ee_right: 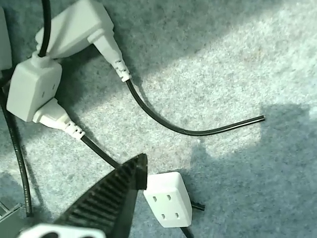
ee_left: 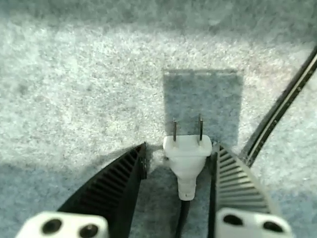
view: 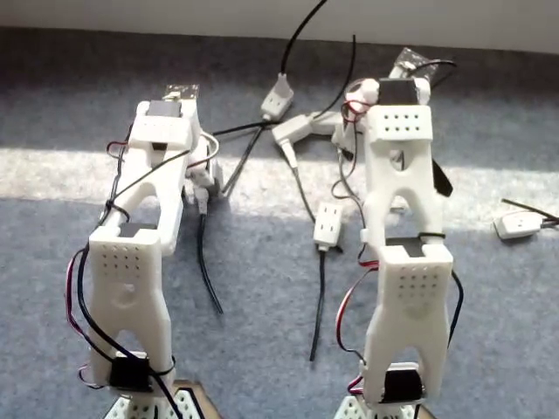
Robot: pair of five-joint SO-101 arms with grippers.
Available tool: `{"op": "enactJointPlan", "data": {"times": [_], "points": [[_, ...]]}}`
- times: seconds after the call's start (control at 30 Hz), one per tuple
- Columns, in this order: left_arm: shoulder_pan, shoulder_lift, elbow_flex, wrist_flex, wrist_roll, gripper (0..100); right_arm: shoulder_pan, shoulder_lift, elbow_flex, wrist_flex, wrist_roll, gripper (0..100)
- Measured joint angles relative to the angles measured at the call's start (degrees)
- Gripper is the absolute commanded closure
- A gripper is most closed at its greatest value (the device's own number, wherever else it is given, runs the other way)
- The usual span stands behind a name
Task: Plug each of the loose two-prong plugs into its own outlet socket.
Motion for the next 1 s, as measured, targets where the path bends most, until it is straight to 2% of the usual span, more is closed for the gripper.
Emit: {"op": "enactJointPlan", "data": {"times": [0.17,0.33,0.4,0.6,0.8,1.0], "points": [[0.0,0.0,0.0,0.0,0.0,83,0.0,0.0,0.0,0.0,0.0,33.0],[0.4,0.0,0.0,0.0,0.0,100,-0.1,0.0,0.0,0.0,0.0,33.0],[0.4,0.0,0.0,0.7,0.0,98,-0.1,0.0,0.0,0.0,0.0,33.0],[0.4,0.0,0.0,2.7,-0.8,99,-0.9,0.0,0.0,0.0,0.0,33.0],[3.9,0.0,-0.4,3.0,-2.8,99,-4.5,0.0,0.0,0.0,0.0,33.0],[6.0,0.1,-12.0,10.5,-5.0,99,-7.7,0.0,0.0,0.0,0.3,33.0]]}}
